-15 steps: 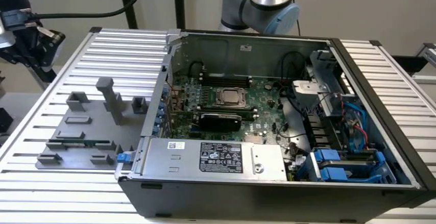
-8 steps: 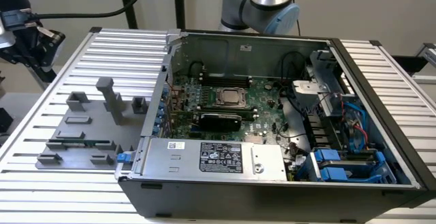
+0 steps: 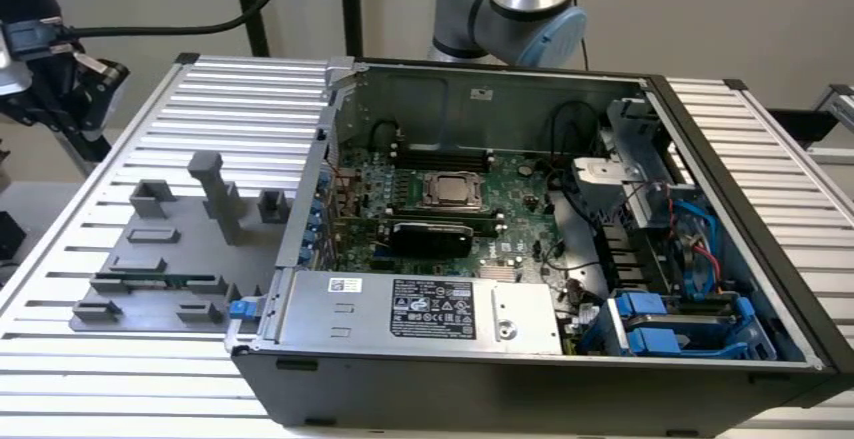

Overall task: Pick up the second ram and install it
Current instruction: 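Pick up the second ram and move it above second insertion slot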

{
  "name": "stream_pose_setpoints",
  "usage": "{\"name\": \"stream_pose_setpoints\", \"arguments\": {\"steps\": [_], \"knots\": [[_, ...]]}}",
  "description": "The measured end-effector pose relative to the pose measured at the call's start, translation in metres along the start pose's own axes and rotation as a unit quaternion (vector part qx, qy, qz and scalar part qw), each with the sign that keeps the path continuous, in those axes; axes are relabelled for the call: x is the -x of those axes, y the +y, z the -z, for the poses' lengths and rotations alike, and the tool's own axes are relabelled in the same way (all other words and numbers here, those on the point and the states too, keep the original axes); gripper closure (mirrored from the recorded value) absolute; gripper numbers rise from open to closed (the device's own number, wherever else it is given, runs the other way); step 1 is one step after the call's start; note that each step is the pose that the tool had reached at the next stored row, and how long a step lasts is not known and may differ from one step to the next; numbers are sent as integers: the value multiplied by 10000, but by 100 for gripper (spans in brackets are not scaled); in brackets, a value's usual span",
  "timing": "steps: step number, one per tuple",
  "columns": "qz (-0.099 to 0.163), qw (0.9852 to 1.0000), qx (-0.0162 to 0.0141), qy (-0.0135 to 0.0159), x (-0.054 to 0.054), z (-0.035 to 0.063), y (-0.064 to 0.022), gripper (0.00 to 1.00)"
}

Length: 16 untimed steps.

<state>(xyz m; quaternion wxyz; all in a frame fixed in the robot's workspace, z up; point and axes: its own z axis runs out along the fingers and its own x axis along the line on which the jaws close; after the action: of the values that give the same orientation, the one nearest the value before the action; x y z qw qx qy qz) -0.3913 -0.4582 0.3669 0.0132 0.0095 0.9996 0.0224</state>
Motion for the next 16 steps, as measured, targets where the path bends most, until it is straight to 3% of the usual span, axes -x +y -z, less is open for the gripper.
{"name": "stream_pose_setpoints", "arguments": {"steps": [4,8,12,16], "knots": [[359,9994,10,15,0,-15,0,100],[726,9974,19,31,-1,-32,-1,100],[1084,9941,28,47,-1,-48,-2,100],[1445,9895,38,63,-1,-64,-3,100]]}}
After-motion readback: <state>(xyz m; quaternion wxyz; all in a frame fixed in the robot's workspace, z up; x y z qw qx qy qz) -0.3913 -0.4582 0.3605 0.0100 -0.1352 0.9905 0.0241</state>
